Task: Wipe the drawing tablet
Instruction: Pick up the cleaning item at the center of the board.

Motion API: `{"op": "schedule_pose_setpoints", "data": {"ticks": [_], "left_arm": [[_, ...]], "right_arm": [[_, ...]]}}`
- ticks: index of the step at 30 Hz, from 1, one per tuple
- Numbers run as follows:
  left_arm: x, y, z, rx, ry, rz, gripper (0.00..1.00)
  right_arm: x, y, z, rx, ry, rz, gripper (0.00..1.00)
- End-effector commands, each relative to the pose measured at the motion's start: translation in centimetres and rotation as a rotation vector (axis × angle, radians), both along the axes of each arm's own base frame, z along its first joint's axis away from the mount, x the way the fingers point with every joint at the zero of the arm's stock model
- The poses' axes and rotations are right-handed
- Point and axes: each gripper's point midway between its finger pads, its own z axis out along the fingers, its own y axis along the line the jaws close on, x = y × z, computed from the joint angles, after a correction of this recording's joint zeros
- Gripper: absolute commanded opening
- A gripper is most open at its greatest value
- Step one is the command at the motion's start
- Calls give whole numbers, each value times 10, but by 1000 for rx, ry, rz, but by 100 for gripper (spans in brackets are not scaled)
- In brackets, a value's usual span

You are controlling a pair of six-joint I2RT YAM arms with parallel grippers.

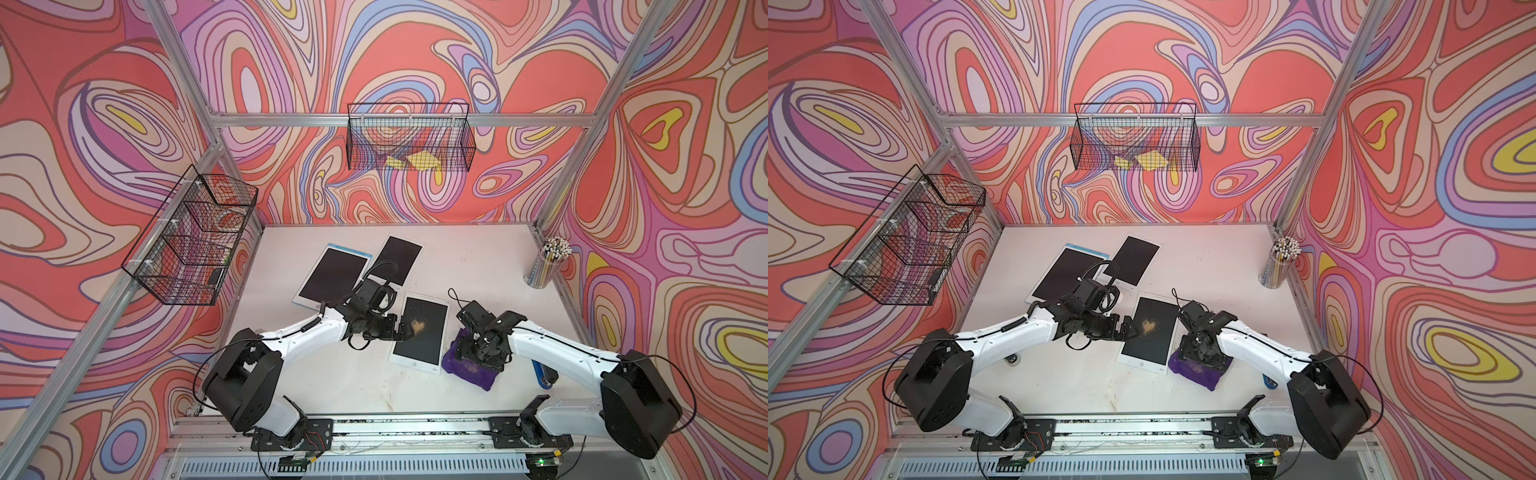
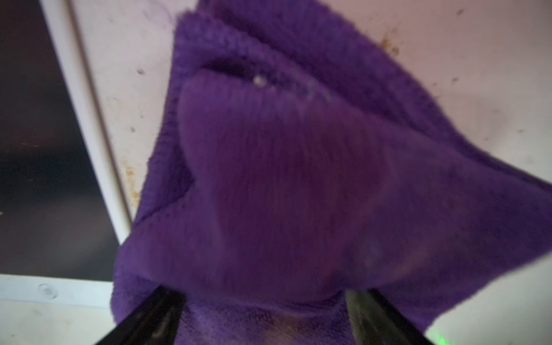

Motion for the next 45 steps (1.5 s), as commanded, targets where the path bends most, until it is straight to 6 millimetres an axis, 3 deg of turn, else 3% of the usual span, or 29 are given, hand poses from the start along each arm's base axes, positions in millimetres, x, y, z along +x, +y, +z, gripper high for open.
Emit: {"op": "schedule_pose_setpoints", "data": {"ticks": [1,10,14,19,25,27,30,34,35,38,42,43,45], "left_arm": [[4,0,2,8,5,-11,99],[16,1,8,-13,3,12,99],[19,2,7,-14,4,19,99],[20,2,7,-20,4,27,99],[20,2,11,-12,5,16,99],[20,3,15,-3,-2,9,99],[19,6,20,6,-22,6,99],[21,8,23,11,-38,7,99],[21,8,23,7,-39,9,99],[21,7,20,-4,-37,14,99],[18,9,20,-7,-41,17,99],[18,10,20,-10,-44,21,99],[18,9,21,-20,-43,23,99]], "right_arm": [[-16,2,-26,55,48,-35,86],[-40,0,-38,86,118,-107,81],[-48,6,-42,100,153,-114,70],[-53,10,-31,142,160,-135,45],[-37,-4,21,117,28,-136,15],[-30,-9,40,117,-17,-138,0],[-13,-16,78,111,-96,-121,0],[17,-23,147,59,-259,-80,0],[21,-24,151,41,-266,-64,0],[26,-24,132,8,-150,-11,0],[56,-40,195,-33,-372,-78,0],[60,-46,200,-63,-385,-88,0],[60,-46,174,-55,-289,-57,0]]}}
